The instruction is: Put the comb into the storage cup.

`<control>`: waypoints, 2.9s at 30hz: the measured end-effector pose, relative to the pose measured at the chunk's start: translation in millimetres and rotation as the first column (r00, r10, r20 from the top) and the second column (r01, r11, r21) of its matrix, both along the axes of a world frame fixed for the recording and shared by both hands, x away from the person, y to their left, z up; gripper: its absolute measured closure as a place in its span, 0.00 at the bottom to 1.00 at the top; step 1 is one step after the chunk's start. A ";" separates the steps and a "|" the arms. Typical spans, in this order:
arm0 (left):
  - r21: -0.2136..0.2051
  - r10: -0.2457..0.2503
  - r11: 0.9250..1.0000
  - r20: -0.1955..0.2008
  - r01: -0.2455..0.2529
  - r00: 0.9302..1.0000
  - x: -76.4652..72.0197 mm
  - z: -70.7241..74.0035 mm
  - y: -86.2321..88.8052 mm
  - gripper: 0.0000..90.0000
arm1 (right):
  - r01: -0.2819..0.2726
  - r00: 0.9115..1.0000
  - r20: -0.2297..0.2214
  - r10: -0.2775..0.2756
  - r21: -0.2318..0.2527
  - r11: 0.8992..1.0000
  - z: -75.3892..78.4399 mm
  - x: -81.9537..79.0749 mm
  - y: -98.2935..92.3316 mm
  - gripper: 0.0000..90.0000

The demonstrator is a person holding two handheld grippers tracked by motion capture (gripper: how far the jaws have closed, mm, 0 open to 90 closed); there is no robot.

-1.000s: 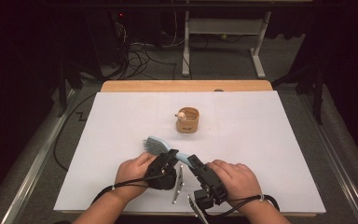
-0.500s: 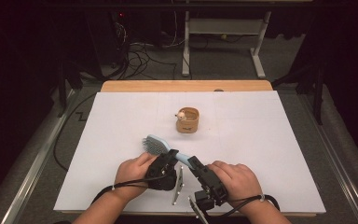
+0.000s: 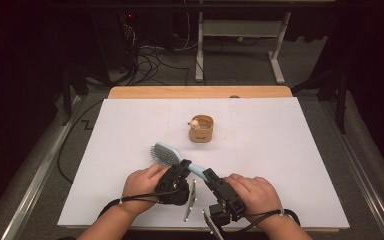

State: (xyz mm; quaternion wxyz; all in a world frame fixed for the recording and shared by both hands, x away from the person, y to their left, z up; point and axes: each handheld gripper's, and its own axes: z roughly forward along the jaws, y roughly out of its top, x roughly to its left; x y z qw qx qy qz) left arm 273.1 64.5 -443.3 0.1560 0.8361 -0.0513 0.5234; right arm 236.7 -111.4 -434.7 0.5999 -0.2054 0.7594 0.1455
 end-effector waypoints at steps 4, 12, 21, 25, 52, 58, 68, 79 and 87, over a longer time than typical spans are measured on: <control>0.013 -0.003 1.000 0.014 0.003 1.000 -0.4 0.9 0.8 0.76 | 0.008 1.000 -0.003 -0.008 0.006 1.000 0.9 -0.2 -0.5 0.69; 0.004 0.007 1.000 0.055 -0.007 0.998 -0.2 1.1 2.0 0.61 | 0.023 1.000 0.018 -0.023 0.023 0.999 6.0 0.8 -3.7 0.69; -0.013 0.025 1.000 0.087 -0.024 0.996 2.2 -0.8 2.1 0.49 | 0.029 0.999 0.029 -0.029 0.028 0.999 10.6 0.5 -5.3 0.69; -0.050 0.022 0.999 0.077 -0.019 0.997 1.2 2.3 2.9 0.45 | 0.029 0.999 0.032 -0.030 0.038 0.999 11.0 0.8 -5.8 0.69; -0.484 -0.014 0.868 -0.238 -0.107 0.971 0.1 20.2 33.2 0.42 | 0.043 0.995 0.089 -0.049 0.072 0.997 12.7 3.6 -9.4 0.69; -0.540 -0.044 0.830 -0.313 -0.140 0.949 2.1 20.4 37.2 0.42 | 0.054 0.994 0.094 -0.063 0.091 0.994 12.5 4.0 -11.2 0.69; -0.664 -0.140 0.707 -0.468 -0.242 0.873 12.5 26.0 51.0 0.42 | 0.049 0.988 0.140 -0.066 0.118 0.992 12.7 4.6 -11.1 0.69; -0.747 -0.284 0.572 -0.567 -0.338 0.773 19.9 29.2 57.6 0.42 | 0.035 0.982 0.173 -0.069 0.191 0.981 7.2 5.8 -5.8 0.69; -0.778 -0.394 0.468 -0.609 -0.420 0.688 25.6 29.4 58.6 0.42 | 0.026 0.980 0.189 -0.064 0.198 0.980 3.3 6.8 -1.6 0.69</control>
